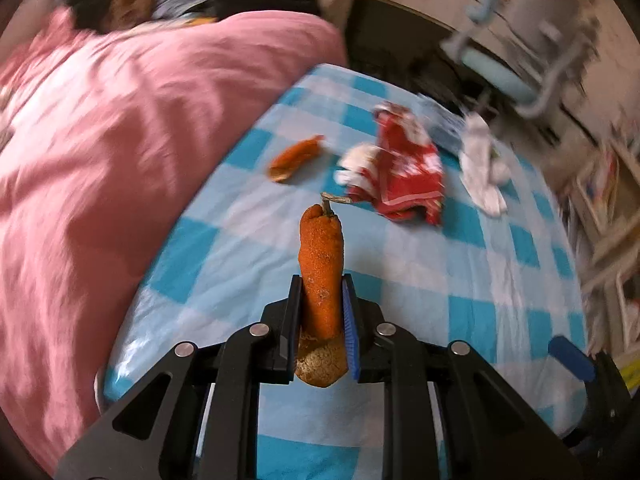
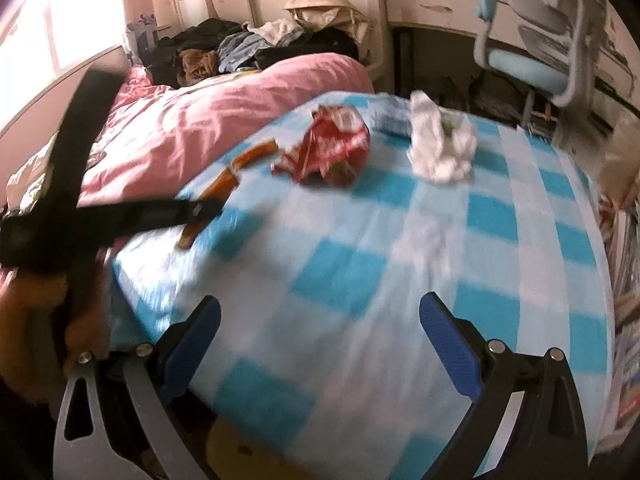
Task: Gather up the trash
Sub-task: 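Grasp the red snack bag with the right tool while the left holds the scrap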
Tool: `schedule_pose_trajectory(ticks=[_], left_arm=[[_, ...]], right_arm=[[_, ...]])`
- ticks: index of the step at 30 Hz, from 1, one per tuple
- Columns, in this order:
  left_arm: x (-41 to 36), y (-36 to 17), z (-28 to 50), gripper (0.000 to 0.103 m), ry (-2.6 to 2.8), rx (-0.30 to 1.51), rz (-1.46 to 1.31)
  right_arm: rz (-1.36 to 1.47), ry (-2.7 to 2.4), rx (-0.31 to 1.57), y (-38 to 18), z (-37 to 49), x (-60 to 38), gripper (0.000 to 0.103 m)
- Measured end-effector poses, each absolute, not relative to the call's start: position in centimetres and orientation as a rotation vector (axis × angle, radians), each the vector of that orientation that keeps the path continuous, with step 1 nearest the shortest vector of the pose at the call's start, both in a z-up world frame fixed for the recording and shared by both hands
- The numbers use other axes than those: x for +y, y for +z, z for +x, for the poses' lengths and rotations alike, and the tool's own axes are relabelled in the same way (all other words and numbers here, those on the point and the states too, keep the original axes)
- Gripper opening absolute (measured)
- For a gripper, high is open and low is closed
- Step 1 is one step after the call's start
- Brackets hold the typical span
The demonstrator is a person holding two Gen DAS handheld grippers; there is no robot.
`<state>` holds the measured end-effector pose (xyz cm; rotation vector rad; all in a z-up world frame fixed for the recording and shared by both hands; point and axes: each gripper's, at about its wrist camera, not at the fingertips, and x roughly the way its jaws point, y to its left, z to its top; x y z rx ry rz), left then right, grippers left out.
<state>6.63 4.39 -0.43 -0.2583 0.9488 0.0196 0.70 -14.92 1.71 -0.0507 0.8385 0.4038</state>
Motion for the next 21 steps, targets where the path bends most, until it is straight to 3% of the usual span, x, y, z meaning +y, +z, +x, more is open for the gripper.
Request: schedule_pose_trajectory(ticks=[5,9,17,21], left_arm=[[5.6,0.1,6.5,0.018,0.069,0.89,-0.265],[5.5,0.6,6.7,0.018,0.083,0.846,-0.237],[6.0,1.3,6.9,0.019,0.077,0.807,-0.263],[6.1,1.3,7.1,0.019,0.073,0.81,-0.267]], right_arm=[[-0.048,0.409,0.848,1.8,5.0,-13.5,0.094],[-0.018,0.407,0.878,1.4,8.7,-12.6,0.078],[0.045,0.384,0.937,0.2,12.5,-12.1,0.063],[0.098,0.405,0.978,-1.0,13.9,-12.4,0.038]])
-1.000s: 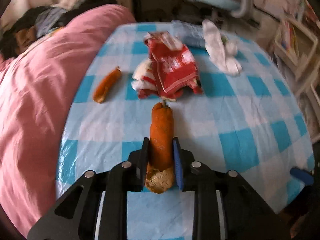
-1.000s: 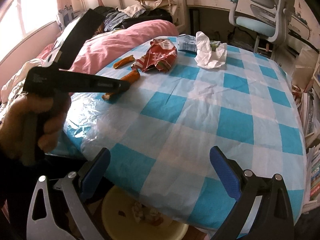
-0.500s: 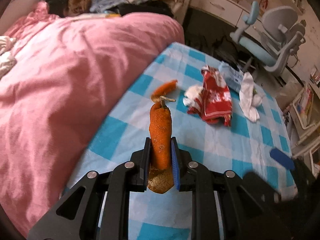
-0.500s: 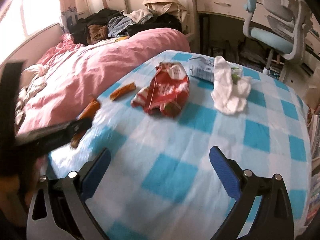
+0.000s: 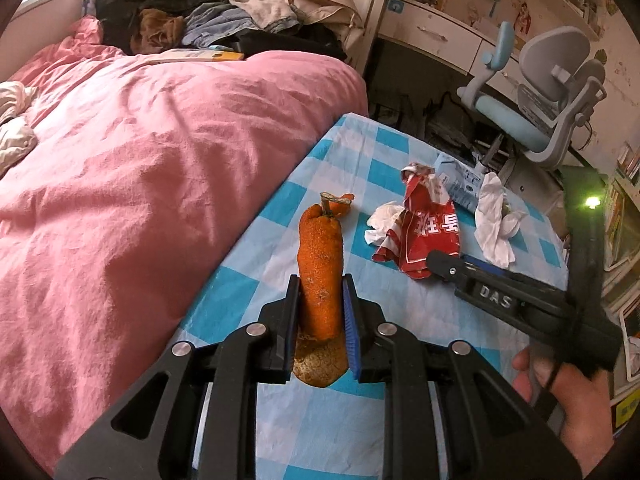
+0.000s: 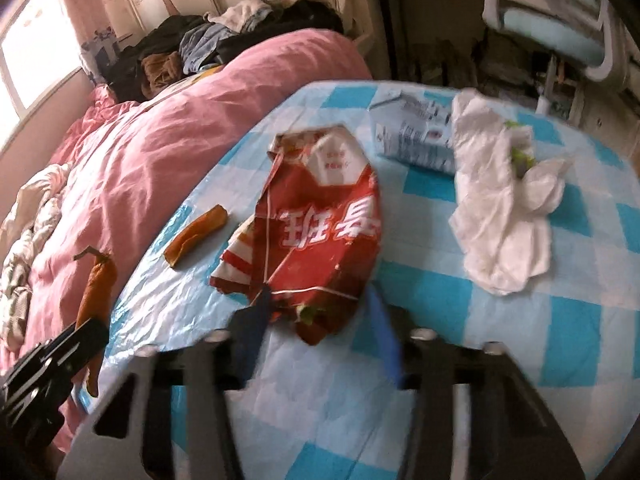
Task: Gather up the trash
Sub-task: 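Grasp the red snack bag with the right tool while the left holds the scrap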
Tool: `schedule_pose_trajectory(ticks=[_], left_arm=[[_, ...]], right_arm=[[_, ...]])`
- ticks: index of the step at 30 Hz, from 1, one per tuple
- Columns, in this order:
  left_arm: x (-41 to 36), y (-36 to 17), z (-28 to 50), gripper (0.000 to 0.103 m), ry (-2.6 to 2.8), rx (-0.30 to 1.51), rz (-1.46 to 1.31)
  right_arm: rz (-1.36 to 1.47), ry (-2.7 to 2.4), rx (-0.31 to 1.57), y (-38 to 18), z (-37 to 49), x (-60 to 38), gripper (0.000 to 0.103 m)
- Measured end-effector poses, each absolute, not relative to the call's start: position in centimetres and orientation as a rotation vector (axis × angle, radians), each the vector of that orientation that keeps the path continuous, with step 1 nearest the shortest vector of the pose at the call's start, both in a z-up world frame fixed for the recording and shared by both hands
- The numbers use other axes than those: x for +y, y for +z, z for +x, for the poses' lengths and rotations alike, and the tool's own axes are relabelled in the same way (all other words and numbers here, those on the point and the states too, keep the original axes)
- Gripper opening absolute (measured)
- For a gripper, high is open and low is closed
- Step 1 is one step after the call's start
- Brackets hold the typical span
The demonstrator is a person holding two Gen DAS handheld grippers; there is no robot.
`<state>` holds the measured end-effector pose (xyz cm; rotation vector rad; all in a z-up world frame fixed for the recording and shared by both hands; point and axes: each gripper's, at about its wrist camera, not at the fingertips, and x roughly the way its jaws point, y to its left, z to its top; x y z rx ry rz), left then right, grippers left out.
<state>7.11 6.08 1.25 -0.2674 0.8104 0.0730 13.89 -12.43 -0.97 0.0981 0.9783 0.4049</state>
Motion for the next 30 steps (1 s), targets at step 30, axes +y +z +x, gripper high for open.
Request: schedule_pose_trajectory(ticks=[30], left_arm=[[1.6,0.0,4.0,0.019,-0.05,0.828,-0.154]], right_arm=[[0.139,0.362,0.937,0.9,-3.8,-22.5,0.007]])
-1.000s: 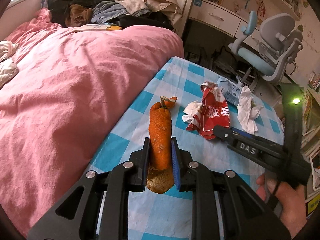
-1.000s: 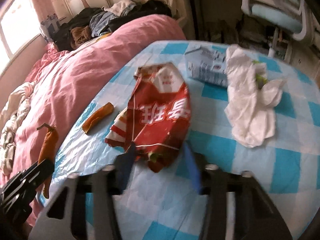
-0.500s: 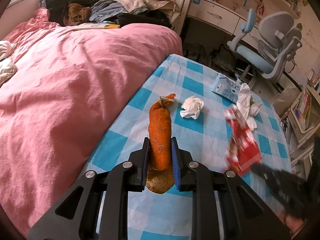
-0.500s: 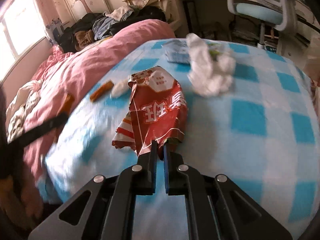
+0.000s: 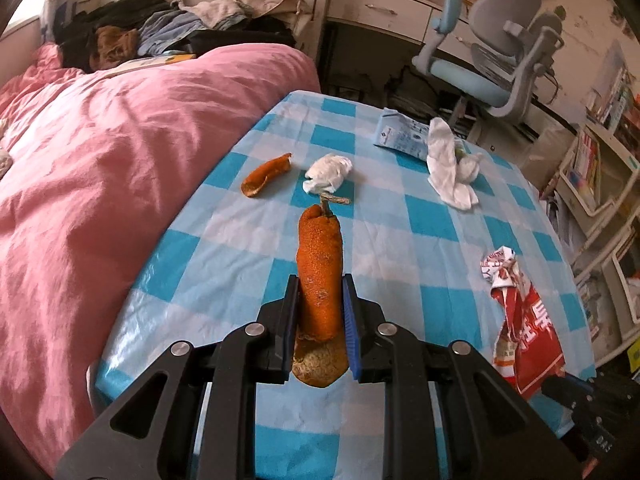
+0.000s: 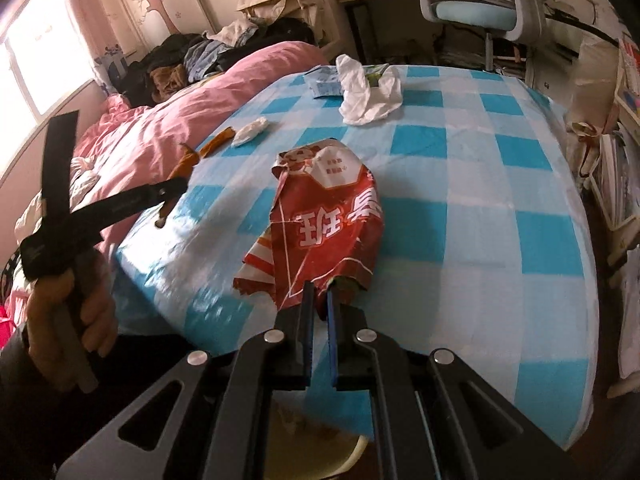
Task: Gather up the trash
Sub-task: 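Grasp the red snack bag with the right tool while the left holds the scrap, then lift the red snack bag with the right tool while the left holds the scrap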
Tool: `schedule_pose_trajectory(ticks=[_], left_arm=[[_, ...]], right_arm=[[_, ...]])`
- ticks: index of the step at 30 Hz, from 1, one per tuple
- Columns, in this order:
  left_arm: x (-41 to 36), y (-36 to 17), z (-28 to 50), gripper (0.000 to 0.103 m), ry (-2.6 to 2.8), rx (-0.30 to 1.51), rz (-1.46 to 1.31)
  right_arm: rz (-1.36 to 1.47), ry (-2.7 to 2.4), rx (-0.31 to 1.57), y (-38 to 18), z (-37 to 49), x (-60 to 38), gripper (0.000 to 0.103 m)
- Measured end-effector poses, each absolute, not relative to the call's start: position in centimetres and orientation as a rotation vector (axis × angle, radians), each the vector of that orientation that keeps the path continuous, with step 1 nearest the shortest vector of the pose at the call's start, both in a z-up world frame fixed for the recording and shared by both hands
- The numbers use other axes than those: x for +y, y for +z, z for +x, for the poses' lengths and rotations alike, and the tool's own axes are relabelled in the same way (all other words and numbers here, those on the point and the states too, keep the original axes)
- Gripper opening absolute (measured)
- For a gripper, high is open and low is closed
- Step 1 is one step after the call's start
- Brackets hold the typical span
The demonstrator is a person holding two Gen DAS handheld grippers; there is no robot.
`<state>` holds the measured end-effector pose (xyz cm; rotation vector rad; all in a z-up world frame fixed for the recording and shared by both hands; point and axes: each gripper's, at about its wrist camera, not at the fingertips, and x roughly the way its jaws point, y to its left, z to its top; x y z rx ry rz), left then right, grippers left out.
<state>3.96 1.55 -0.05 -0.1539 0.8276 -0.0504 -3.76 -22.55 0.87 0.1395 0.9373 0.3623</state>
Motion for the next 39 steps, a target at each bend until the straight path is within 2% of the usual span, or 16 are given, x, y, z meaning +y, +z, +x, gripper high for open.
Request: schedule_pose_trajectory(ticks=[18,29,30,31,33,37,39], left_arm=[[1.4,0.0,2.5,0.019,-0.028,0.804,-0.094],[1.5,0.1,2.7,0.019,-0.027,0.801,-0.087],[1.5,0.2,2.8,0.019,-0.027,0.801,-0.085],[1.5,0.2,3.0,0.019,-0.026,0.801,-0.084],[1.6,0.2,3.1,0.019,-0.023,0.803,-0.085],[1.7,0.2,3.8,0.019,-0.012,0.81,-0.091],[1.8,0.2,4.1,0.019,-0.006,0.816,-0.093]], right_arm=[[0.105,0.398,0.917,-0.3,-6.3,-21.7,0.007],[0.109,0.362,0.916,-0.9,-5.6,-21.7,0.015],[0.108,0.363,0.911,-0.8,-5.7,-21.7,0.022],[0.106,0.36,0.903,-0.7,-5.7,-21.7,0.036],[0.093,0.356,0.878,-0.3,-6.0,-21.5,0.057],[0.04,0.399,0.863,-0.1,-6.6,-20.4,0.057],[0.021,0.409,0.792,0.9,-7.4,-20.1,0.057]])
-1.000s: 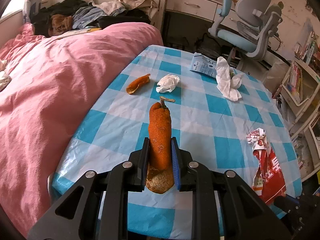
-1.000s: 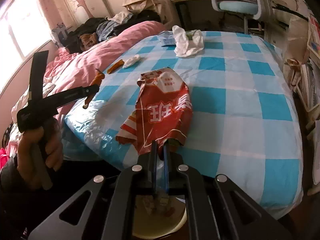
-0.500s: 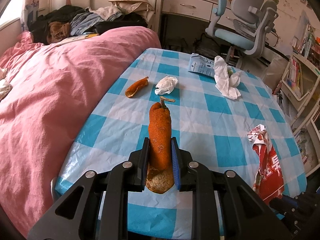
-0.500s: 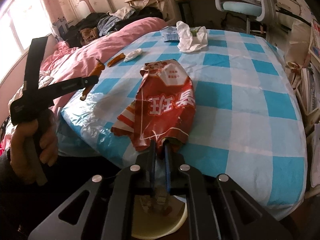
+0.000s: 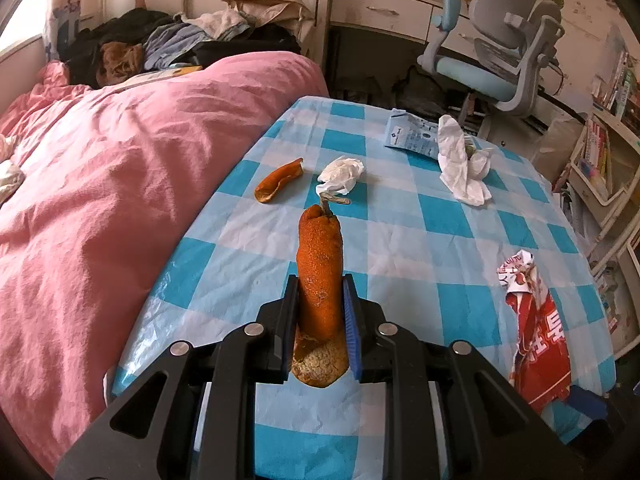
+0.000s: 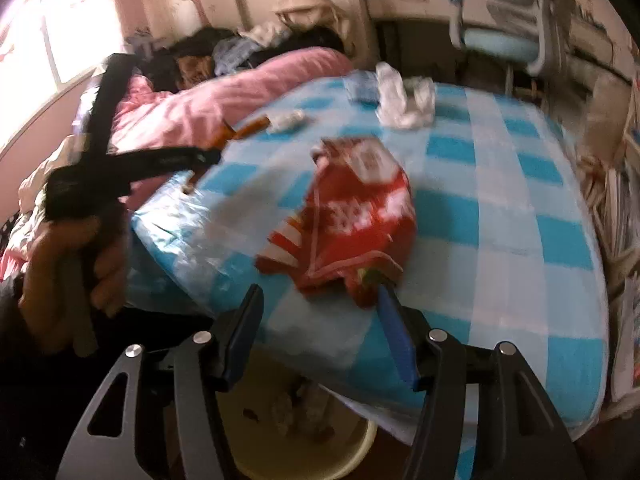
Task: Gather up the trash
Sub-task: 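Lift the red snack bag with the right tool while the left holds the scrap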
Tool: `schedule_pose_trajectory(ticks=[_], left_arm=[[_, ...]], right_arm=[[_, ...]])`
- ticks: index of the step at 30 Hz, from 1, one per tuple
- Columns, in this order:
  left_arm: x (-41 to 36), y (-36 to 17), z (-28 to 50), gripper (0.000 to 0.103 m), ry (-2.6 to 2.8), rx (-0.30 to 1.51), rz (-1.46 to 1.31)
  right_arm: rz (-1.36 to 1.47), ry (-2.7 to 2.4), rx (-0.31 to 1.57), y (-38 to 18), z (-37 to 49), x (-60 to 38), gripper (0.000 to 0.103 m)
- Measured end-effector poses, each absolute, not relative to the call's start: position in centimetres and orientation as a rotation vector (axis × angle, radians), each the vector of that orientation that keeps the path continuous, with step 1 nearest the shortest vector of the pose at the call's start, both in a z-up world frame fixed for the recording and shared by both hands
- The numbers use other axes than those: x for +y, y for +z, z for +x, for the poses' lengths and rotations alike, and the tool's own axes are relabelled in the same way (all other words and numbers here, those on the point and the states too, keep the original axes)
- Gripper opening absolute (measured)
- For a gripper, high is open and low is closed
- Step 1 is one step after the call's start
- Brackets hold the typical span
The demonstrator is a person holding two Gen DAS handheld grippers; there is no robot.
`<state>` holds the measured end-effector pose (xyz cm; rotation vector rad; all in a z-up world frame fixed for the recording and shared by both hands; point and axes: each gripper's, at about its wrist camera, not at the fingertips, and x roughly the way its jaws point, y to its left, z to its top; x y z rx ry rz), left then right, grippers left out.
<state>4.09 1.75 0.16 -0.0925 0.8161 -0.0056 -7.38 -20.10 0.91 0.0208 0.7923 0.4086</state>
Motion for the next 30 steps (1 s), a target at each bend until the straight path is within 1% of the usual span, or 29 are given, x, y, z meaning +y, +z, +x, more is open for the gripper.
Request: schedule_pose_trajectory(ticks=[2,3,4,5,6,9,18,24,26,27,28,30], left_arm=[[1.7,0.1,4.2,0.019,-0.002,0.817,-0.091],[1.6,0.1,4.3,0.019,-0.001,0.817,-0.09],[1.6,0.1,4.3,0.019,0.0,0.817,-0.09],[1.7,0.1,4.3,0.019,-0.001,0.818,-0.09],[1.7,0.1,4.3,0.019,-0.002,0.818,-0.09],[1.6,0.1,4.4,0.019,-0.005,0.82,-0.095],[1.6,-0.2,4.7,0.019,-0.023,0.819,-0.11],[1.7,-0.1,4.7,0.019,-0.038,0.819,-0.123],[1.6,0.0,4.7,0.019,-0.041,0.819,-0.126],[1.7,0.0,4.7,0.019,-0.042,0.82,-0.128],[1.7,0.0,4.7,0.019,-0.043,0.82,-0.129],[1.6,0.0,4.8,0.019,-0.045,0.821,-0.133]], right_arm=[[-0.004,0.398,0.713,2.2,-8.0,-20.1,0.057],[-0.014,0.385,0.693,2.5,-8.1,-20.1,0.062],[-0.02,0.359,0.676,2.8,-8.0,-20.2,0.071],[-0.015,0.345,0.678,2.7,-7.8,-20.4,0.074],[-0.004,0.332,0.696,2.4,-7.3,-20.6,0.075],[0.032,0.291,0.762,1.2,-5.7,-20.9,0.075],[0.108,0.231,0.86,-0.9,-3.1,-21.1,0.075],[0.096,0.221,0.859,-1.0,-3.0,-20.5,0.076],[0.092,0.223,0.855,-1.1,-3.0,-20.3,0.072],[0.09,0.224,0.854,-1.1,-2.8,-20.3,0.064],[0.083,0.221,0.852,-1.1,-2.8,-20.2,0.052],[0.087,0.226,0.85,-1.1,-2.7,-20.2,0.047]])
